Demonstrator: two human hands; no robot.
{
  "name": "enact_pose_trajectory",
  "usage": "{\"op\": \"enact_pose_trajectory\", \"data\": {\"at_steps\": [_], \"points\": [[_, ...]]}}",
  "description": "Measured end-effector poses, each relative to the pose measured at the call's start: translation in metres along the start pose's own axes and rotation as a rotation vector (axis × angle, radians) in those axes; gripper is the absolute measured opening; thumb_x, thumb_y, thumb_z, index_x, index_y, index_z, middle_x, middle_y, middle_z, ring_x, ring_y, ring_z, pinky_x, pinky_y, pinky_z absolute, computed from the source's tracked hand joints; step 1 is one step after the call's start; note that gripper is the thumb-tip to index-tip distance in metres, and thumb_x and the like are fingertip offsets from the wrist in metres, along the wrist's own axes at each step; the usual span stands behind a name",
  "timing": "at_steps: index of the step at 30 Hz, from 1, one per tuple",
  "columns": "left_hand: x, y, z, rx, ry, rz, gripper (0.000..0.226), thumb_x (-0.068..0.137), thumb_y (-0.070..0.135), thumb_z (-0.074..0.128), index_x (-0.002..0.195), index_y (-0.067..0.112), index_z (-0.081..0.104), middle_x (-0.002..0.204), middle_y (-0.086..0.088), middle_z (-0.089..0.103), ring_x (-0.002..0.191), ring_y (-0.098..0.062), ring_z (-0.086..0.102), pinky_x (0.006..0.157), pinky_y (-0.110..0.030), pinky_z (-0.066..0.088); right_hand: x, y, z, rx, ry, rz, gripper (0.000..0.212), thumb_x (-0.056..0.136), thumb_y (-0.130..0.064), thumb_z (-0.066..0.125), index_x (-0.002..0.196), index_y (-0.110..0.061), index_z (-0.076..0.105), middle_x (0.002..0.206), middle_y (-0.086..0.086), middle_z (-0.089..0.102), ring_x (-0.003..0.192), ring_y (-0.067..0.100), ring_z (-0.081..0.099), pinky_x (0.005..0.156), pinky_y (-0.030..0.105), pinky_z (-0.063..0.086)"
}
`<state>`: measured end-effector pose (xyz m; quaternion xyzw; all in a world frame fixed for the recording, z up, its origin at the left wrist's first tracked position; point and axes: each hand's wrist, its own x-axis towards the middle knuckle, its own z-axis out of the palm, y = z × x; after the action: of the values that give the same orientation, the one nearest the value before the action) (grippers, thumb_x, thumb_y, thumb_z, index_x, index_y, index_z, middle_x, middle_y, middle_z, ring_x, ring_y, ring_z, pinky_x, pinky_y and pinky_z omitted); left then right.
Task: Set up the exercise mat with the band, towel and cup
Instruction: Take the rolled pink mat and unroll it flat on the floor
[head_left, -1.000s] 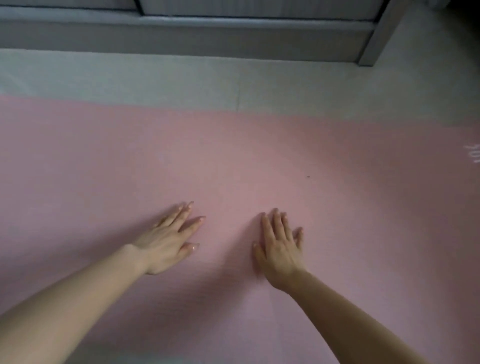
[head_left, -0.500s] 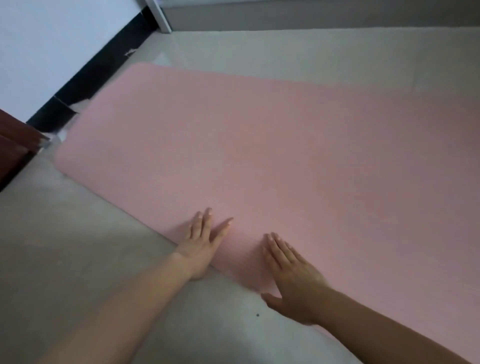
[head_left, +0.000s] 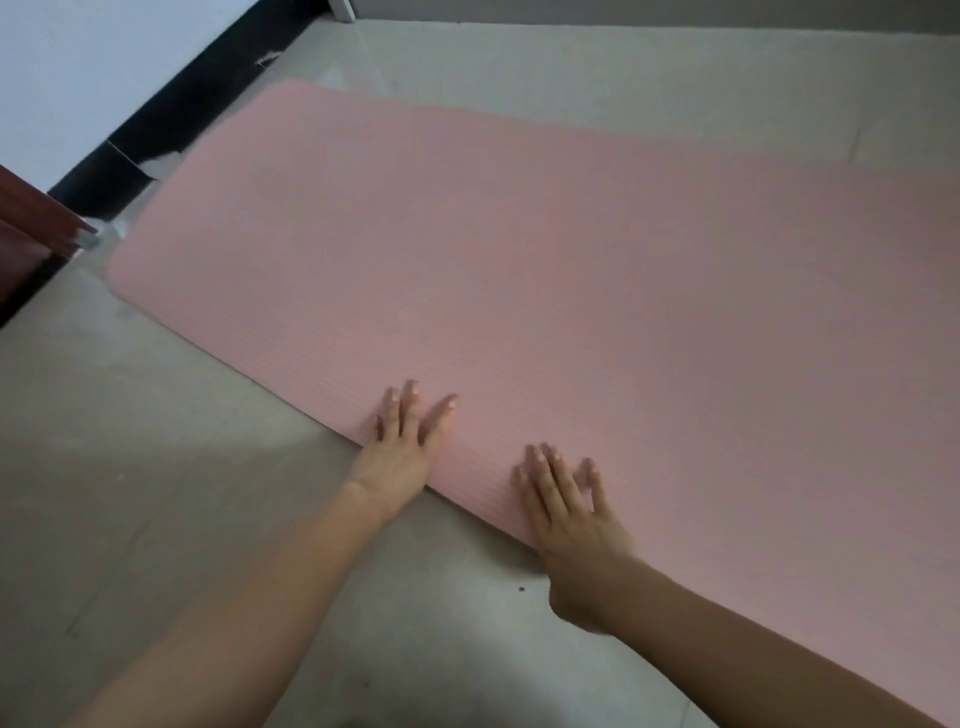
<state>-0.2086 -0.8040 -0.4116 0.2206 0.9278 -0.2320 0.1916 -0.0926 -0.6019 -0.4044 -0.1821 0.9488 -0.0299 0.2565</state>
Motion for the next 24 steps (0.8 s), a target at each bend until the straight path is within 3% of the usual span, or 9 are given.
{"op": "enact_pose_trajectory", "data": {"at_steps": [3, 7, 11, 14, 19, 24], "points": [[-0.003, 0.0, -0.001, 0.027, -0.039, 0.0, 0.073, 0.09, -0.003, 0.019, 0.146, 0.011, -0.026, 0.154, -0.035, -0.019, 0.14, -0.057, -0.014, 0.119, -0.057, 0.002, -0.005, 0.011, 0.005, 0.095, 0.071, -0.018, 0.082, 0.098, -0.023, 0.033, 0.145, -0.016, -0.034, 0.15, 0.009, -0.045, 0.135, 0.036, -0.043, 0.116, 0.052, -0.02], [-0.01, 0.005, -0.004, 0.014, -0.061, 0.013, 0.08, 0.077, -0.009, 0.01, 0.144, 0.012, -0.028, 0.15, -0.041, -0.018, 0.139, -0.058, -0.014, 0.119, -0.057, -0.006, -0.014, 0.02, 0.007, 0.125, 0.062, -0.095, 0.077, 0.102, -0.032, 0.029, 0.146, -0.02, -0.033, 0.151, 0.005, -0.043, 0.134, 0.032, -0.044, 0.116, 0.05, -0.021], [-0.019, 0.006, -0.001, 0.012, -0.09, 0.029, 0.084, 0.066, -0.006, 0.002, 0.143, 0.009, -0.031, 0.15, -0.04, -0.02, 0.138, -0.059, -0.016, 0.118, -0.058, -0.005, -0.02, 0.019, 0.011, 0.119, 0.048, -0.113, 0.076, 0.102, -0.034, 0.028, 0.147, -0.023, -0.032, 0.152, 0.003, -0.042, 0.136, 0.03, -0.043, 0.117, 0.05, -0.019], [-0.024, 0.009, 0.01, 0.021, -0.076, 0.037, 0.079, 0.07, -0.005, -0.002, 0.143, 0.008, -0.03, 0.148, -0.03, -0.035, 0.137, -0.059, -0.019, 0.117, -0.061, -0.002, -0.023, 0.018, 0.015, 0.079, 0.023, -0.126, 0.075, 0.101, -0.036, 0.027, 0.147, -0.025, -0.031, 0.151, 0.003, -0.043, 0.135, 0.03, -0.044, 0.115, 0.051, -0.022], [-0.028, 0.016, 0.019, -0.183, -0.076, -0.068, 0.09, 0.087, 0.001, 0.034, 0.144, 0.018, -0.033, 0.15, -0.03, -0.033, 0.138, -0.056, -0.023, 0.115, -0.064, 0.016, -0.017, 0.034, -0.006, 0.066, -0.093, -0.138, 0.068, 0.098, -0.06, 0.015, 0.154, -0.03, -0.009, 0.16, -0.001, -0.024, 0.144, 0.023, -0.029, 0.119, 0.044, -0.017], [-0.028, -0.005, -0.026, -0.524, -0.278, -0.096, 0.092, 0.09, 0.01, 0.048, 0.151, 0.029, -0.018, 0.16, -0.016, -0.018, 0.147, -0.038, -0.016, 0.117, -0.06, 0.009, -0.011, 0.063, -0.087, -0.051, -0.159, -0.073, 0.067, 0.1, -0.056, 0.019, 0.156, -0.025, -0.002, 0.164, 0.001, -0.009, 0.149, 0.019, -0.016, 0.121, 0.043, -0.007]]}}
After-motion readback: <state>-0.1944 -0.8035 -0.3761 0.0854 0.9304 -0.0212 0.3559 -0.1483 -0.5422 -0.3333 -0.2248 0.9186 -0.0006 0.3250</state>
